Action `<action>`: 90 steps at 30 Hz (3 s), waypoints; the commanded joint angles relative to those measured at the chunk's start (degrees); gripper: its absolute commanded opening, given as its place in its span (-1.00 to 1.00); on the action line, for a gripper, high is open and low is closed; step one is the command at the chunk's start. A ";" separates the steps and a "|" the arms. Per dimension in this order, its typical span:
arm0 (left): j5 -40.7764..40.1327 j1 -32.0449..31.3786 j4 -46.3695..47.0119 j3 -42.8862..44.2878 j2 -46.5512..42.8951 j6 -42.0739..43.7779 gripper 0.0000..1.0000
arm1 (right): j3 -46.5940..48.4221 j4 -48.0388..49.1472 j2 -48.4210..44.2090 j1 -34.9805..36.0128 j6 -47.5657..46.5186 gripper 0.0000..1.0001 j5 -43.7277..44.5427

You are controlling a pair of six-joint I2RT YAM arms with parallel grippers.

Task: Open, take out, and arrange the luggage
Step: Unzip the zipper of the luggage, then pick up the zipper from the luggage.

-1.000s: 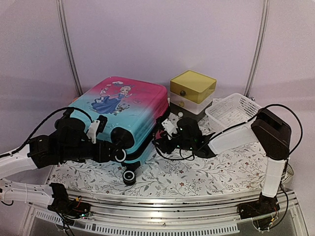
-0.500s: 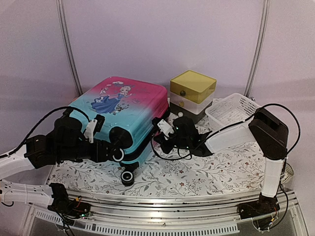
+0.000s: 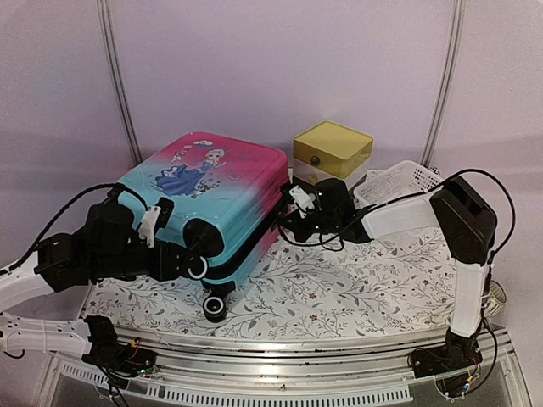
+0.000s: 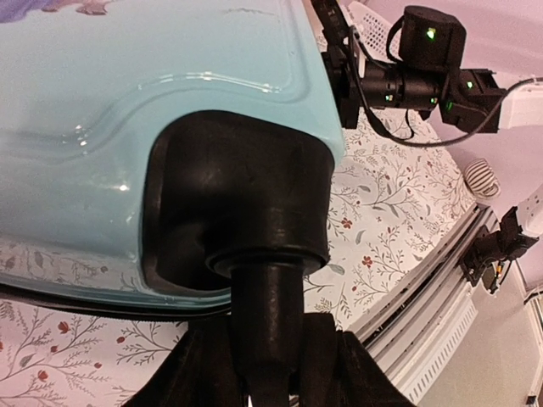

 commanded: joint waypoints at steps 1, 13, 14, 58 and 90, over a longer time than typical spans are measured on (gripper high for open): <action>-0.64 -0.06 -2.17 2.91 -2.71 -0.71 -0.49 | 5.94 -2.34 2.23 -5.22 5.59 -0.95 -2.32; -2.49 -0.06 -5.16 2.85 -3.83 -2.37 -0.49 | 9.36 -6.27 3.56 -8.97 8.92 -0.95 -4.55; -2.90 -0.11 -5.68 2.99 -3.74 -2.61 -0.48 | 9.30 -6.47 3.43 -8.97 8.77 -0.95 -5.41; -13.77 4.41 -7.08 -0.29 -13.61 -13.45 0.97 | -13.64 -8.56 -22.74 -0.45 8.56 -0.43 1.72; -1.53 9.71 -5.72 0.20 -6.85 -4.76 0.97 | -0.59 -1.43 -2.41 -3.54 -4.81 0.31 3.36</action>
